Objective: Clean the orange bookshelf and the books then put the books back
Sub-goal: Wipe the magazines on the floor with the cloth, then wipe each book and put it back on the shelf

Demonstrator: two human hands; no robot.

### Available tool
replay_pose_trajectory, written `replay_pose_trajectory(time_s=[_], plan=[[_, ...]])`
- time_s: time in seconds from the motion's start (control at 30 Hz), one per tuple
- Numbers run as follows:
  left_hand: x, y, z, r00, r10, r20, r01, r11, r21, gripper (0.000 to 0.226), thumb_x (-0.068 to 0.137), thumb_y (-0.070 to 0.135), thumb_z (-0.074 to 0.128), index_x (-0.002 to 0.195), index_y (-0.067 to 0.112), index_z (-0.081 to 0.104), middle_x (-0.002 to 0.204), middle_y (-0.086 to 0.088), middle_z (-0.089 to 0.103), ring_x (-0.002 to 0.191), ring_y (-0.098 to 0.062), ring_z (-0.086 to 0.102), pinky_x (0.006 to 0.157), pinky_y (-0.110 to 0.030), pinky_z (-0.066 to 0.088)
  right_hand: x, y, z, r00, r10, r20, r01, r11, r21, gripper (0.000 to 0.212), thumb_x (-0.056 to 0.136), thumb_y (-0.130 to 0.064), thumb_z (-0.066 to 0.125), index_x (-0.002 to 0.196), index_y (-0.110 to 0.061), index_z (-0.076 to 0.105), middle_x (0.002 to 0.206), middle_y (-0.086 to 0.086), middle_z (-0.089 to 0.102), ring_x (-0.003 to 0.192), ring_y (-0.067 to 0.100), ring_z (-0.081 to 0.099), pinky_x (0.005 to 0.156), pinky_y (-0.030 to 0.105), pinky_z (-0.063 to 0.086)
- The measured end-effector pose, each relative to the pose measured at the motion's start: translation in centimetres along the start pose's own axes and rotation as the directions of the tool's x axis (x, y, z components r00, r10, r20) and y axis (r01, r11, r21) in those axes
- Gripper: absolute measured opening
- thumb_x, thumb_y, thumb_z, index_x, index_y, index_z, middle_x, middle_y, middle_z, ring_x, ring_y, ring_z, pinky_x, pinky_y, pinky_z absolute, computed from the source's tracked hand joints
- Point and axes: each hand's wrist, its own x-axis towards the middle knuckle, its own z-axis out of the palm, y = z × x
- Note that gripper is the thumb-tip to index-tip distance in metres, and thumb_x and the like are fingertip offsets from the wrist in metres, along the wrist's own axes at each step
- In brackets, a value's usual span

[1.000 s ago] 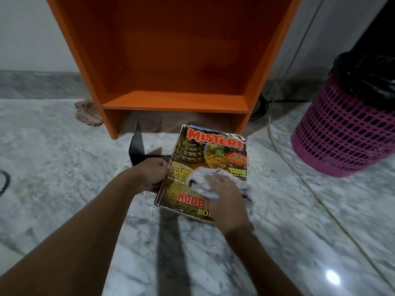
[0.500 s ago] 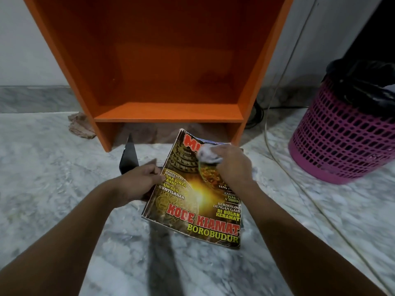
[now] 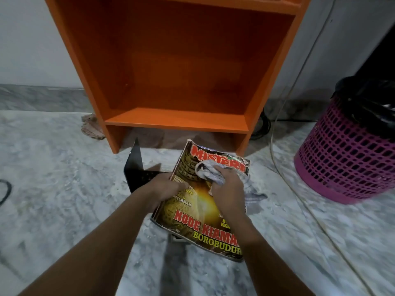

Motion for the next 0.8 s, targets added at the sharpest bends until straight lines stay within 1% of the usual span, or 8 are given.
replay_pose_trajectory(time_s=[0.13,0.27,0.37,0.43,0.57,0.67,0.73,0.8], plan=[[-1.2,2.0,-0.1,0.977,0.205,-0.065,-0.199,0.976,0.087,0.009,0.095,0.016,0.062,0.101,0.017,0.068,0.095,-0.007,0.073,0.084,-0.022,0.070,0.065,-0.031,0.058,1.3,-0.8,-2.5,0.990,0.127,-0.058,-0.115,0.977,0.178,0.049,0.082,-0.009,0.053,0.128,-0.025,0.063,0.110,0.008,0.066,0.091,0.027,0.065,0.074,0.037,0.057],[-3.9,6.0,-1.6,0.898,0.432,-0.081,-0.381,0.857,0.347,0.015,0.096,0.022,0.060,0.109,0.019,0.068,0.102,0.000,0.072,0.093,-0.019,0.068,0.079,-0.033,0.054,2.1,-3.5,-6.2,0.990,0.039,-0.136,0.000,0.960,0.282,0.053,0.081,-0.009,0.050,0.130,-0.028,0.060,0.110,0.004,0.065,0.094,0.023,0.063,0.067,0.024,0.052],[-6.7,9.2,-3.5,0.828,0.558,-0.058,-0.476,0.755,0.451,0.021,0.098,0.023,0.058,0.117,0.023,0.065,0.112,0.003,0.068,0.103,-0.017,0.062,0.086,-0.031,0.048,3.3,-7.4,-8.6,0.987,-0.067,-0.147,0.110,0.947,0.303,0.051,0.084,-0.002,0.051,0.129,-0.023,0.061,0.111,0.003,0.063,0.094,0.020,0.061,0.071,0.023,0.048],[-9.1,11.4,-5.0,0.779,0.624,-0.058,-0.516,0.691,0.505,0.021,0.097,0.024,0.058,0.118,0.023,0.065,0.111,0.004,0.068,0.102,-0.017,0.063,0.088,-0.034,0.050,4.0,-10.9,-10.0,0.979,-0.133,-0.156,0.176,0.934,0.312,0.048,0.086,0.001,0.052,0.126,-0.022,0.063,0.111,0.000,0.062,0.090,0.014,0.061,0.072,0.022,0.050],[-14.5,15.6,-8.0,0.687,0.713,-0.139,-0.572,0.649,0.502,0.010,0.096,0.025,0.059,0.101,0.025,0.067,0.092,0.004,0.072,0.085,-0.019,0.070,0.079,-0.043,0.058,4.7,-18.6,-13.2,0.936,-0.262,-0.235,0.332,0.880,0.340,0.048,0.085,0.003,0.054,0.125,-0.021,0.063,0.110,-0.006,0.060,0.095,0.006,0.059,0.075,0.015,0.047],[-18.5,18.7,-10.0,0.601,0.769,-0.217,-0.645,0.627,0.437,0.009,0.095,0.026,0.060,0.097,0.029,0.068,0.090,0.003,0.074,0.082,-0.017,0.071,0.079,-0.047,0.058,5.6,-23.6,-15.4,0.894,-0.327,-0.307,0.425,0.834,0.352,0.048,0.085,0.007,0.054,0.125,-0.018,0.063,0.109,-0.005,0.059,0.095,0.008,0.057,0.072,0.007,0.044],[-20.9,21.1,-11.5,0.523,0.799,-0.297,-0.683,0.601,0.414,0.009,0.095,0.026,0.060,0.097,0.031,0.068,0.091,0.005,0.074,0.083,-0.017,0.071,0.078,-0.048,0.059,6.3,-26.9,-16.8,0.874,-0.357,-0.329,0.464,0.813,0.352,0.045,0.088,0.004,0.054,0.125,-0.020,0.063,0.107,-0.002,0.061,0.088,0.007,0.057,0.065,0.005,0.043],[-22.7,23.7,-12.7,0.424,0.814,-0.396,-0.714,0.570,0.406,0.009,0.097,0.025,0.059,0.097,0.029,0.067,0.091,0.004,0.072,0.083,-0.019,0.070,0.075,-0.048,0.060,7.6,-30.0,-17.8,0.872,-0.385,-0.303,0.481,0.789,0.382,0.044,0.091,0.001,0.052,0.127,-0.022,0.062,0.112,0.001,0.062,0.090,0.013,0.059,0.063,0.010,0.044]])
